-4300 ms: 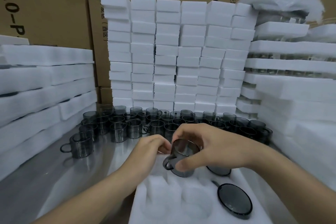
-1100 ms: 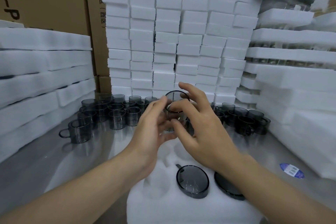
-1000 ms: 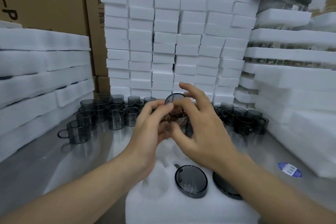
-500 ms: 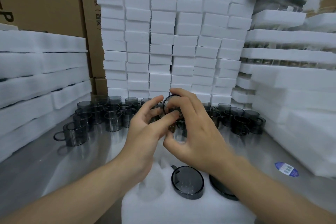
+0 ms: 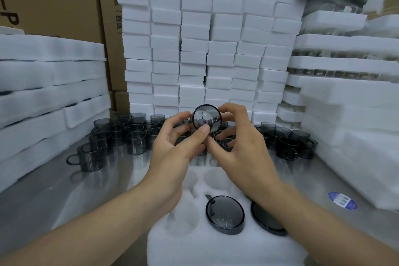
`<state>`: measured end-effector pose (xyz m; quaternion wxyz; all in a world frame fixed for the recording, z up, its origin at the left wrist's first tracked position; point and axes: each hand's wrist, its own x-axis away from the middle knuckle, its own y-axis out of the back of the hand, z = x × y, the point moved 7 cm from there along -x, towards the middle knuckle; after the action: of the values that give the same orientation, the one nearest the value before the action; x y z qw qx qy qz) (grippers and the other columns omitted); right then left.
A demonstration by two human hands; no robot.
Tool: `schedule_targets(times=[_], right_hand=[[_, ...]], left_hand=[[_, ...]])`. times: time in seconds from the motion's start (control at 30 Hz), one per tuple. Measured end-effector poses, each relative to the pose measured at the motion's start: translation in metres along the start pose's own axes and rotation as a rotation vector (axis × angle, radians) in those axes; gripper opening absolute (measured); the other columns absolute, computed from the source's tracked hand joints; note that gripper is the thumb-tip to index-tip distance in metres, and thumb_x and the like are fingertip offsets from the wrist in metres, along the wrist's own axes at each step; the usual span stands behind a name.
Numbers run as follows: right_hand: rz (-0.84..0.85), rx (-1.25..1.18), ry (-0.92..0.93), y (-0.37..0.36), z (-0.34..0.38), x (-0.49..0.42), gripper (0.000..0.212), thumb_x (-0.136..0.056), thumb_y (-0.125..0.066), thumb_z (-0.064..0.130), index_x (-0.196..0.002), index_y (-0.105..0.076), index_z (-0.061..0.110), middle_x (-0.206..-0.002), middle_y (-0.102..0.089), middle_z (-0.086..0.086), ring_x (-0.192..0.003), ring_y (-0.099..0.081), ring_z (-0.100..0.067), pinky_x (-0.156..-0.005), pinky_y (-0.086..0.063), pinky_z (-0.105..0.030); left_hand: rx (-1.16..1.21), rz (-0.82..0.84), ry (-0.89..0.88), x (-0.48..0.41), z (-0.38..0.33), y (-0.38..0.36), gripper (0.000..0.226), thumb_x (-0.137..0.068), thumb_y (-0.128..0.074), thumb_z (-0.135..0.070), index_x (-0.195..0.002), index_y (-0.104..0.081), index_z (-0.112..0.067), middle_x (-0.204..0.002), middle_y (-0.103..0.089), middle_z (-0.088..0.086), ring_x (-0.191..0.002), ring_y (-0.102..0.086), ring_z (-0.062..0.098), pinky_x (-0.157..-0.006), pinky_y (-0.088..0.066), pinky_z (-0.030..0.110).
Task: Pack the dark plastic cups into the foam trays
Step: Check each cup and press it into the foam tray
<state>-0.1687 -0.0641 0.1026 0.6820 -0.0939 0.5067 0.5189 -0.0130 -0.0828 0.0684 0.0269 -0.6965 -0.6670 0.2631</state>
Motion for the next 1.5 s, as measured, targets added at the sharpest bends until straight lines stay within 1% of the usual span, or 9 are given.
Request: schedule_targets(times=[0.1, 0.3, 0.57, 0.97, 1.1, 1.23, 1.3, 1.4, 1.5], right_hand=[[-0.008, -0.035, -0.016, 0.001, 0.0, -0.001, 0.045, -0.092, -0.075, 0.049, -0.126, -0.045, 0.054, -0.121, -0.062, 0.026, -0.094, -0.071, -0.007, -0.074, -0.061, -0.038], [0.023, -0.082, 0.02, 0.0, -0.001, -0.002, 0.048, -0.096, -0.075, 0.023, -0.134, -0.053, 0.044, -0.127, -0.063, 0.018, -0.11, -0.067, -0.01, -0.087, -0.054, -0.024], [-0.023, -0.101, 0.069, 0.005, 0.001, -0.004, 0.054, -0.096, -0.073, 0.012, -0.138, -0.055, 0.041, -0.133, -0.058, 0.019, -0.121, -0.063, -0.009, -0.094, -0.048, -0.014], [-0.038, -0.099, 0.085, 0.008, 0.001, -0.004, 0.053, -0.097, -0.072, 0.012, -0.138, -0.054, 0.041, -0.133, -0.057, 0.018, -0.12, -0.063, -0.012, -0.096, -0.052, -0.025], [-0.054, -0.148, 0.044, 0.008, 0.001, -0.005, 0.048, -0.099, -0.073, 0.019, -0.139, -0.055, 0.04, -0.131, -0.064, 0.018, -0.115, -0.067, -0.012, -0.092, -0.053, -0.022], [-0.118, -0.258, -0.015, 0.015, 0.003, -0.004, 0.042, -0.102, -0.071, 0.026, -0.136, -0.053, 0.044, -0.114, -0.073, 0.013, -0.101, -0.073, -0.014, -0.082, -0.052, -0.014], [-0.126, -0.311, -0.065, 0.016, 0.0, -0.003, 0.03, -0.106, -0.066, 0.031, -0.131, -0.052, 0.041, -0.101, -0.078, 0.007, -0.093, -0.076, -0.018, -0.077, -0.057, -0.024], [-0.085, -0.402, -0.141, 0.013, -0.005, -0.003, 0.008, -0.11, -0.055, 0.036, -0.118, -0.052, 0.033, -0.089, -0.081, -0.002, -0.079, -0.076, -0.033, -0.074, -0.06, -0.053], [-0.066, -0.424, -0.187, 0.012, -0.009, -0.003, 0.007, -0.109, -0.055, 0.037, -0.113, -0.058, 0.031, -0.087, -0.08, -0.002, -0.079, -0.076, -0.023, -0.073, -0.06, -0.044]], left_hand=[[-0.007, 0.007, -0.011, 0.001, -0.001, -0.002, 0.047, -0.092, -0.083, -0.015, -0.132, -0.065, -0.03, -0.126, -0.078, 0.0, -0.117, -0.075, 0.017, -0.095, -0.062, 0.036], [-0.038, 0.091, -0.019, -0.001, -0.002, -0.006, 0.052, -0.091, -0.07, -0.012, -0.138, -0.063, -0.033, -0.129, -0.076, 0.004, -0.119, -0.075, 0.022, -0.1, -0.061, 0.049], [-0.134, 0.11, -0.039, 0.002, -0.004, -0.008, 0.072, -0.075, -0.056, -0.008, -0.131, -0.067, -0.051, -0.132, -0.073, -0.006, -0.119, -0.074, 0.02, -0.088, -0.065, 0.039], [-0.269, 0.2, -0.046, 0.008, -0.005, -0.016, 0.077, -0.098, -0.051, 0.005, -0.154, -0.046, -0.046, -0.118, -0.081, -0.002, -0.107, -0.08, 0.023, -0.075, -0.062, 0.024], [-0.241, 0.114, -0.075, 0.008, -0.01, -0.014, 0.074, -0.082, -0.062, -0.012, -0.141, -0.057, -0.057, -0.116, -0.079, -0.003, -0.105, -0.078, 0.019, -0.075, -0.061, 0.029], [-0.204, 0.069, -0.109, 0.006, -0.012, -0.01, 0.063, -0.076, -0.063, -0.021, -0.125, -0.067, -0.062, -0.134, -0.066, -0.011, -0.115, -0.071, 0.011, -0.084, -0.06, 0.032], [-0.182, 0.106, -0.126, 0.008, -0.012, -0.012, 0.061, -0.08, -0.066, -0.023, -0.131, -0.066, -0.056, -0.137, -0.066, -0.016, -0.119, -0.07, 0.009, -0.085, -0.061, 0.032], [-0.19, 0.166, -0.159, 0.012, -0.013, -0.018, 0.057, -0.094, -0.073, -0.019, -0.141, -0.061, -0.048, -0.13, -0.071, -0.019, -0.113, -0.075, 0.008, -0.083, -0.064, 0.029], [-0.227, 0.121, -0.208, 0.013, -0.015, -0.017, 0.039, -0.102, -0.074, -0.024, -0.133, -0.065, -0.046, -0.123, -0.074, -0.016, -0.102, -0.078, 0.012, -0.075, -0.062, 0.024]])
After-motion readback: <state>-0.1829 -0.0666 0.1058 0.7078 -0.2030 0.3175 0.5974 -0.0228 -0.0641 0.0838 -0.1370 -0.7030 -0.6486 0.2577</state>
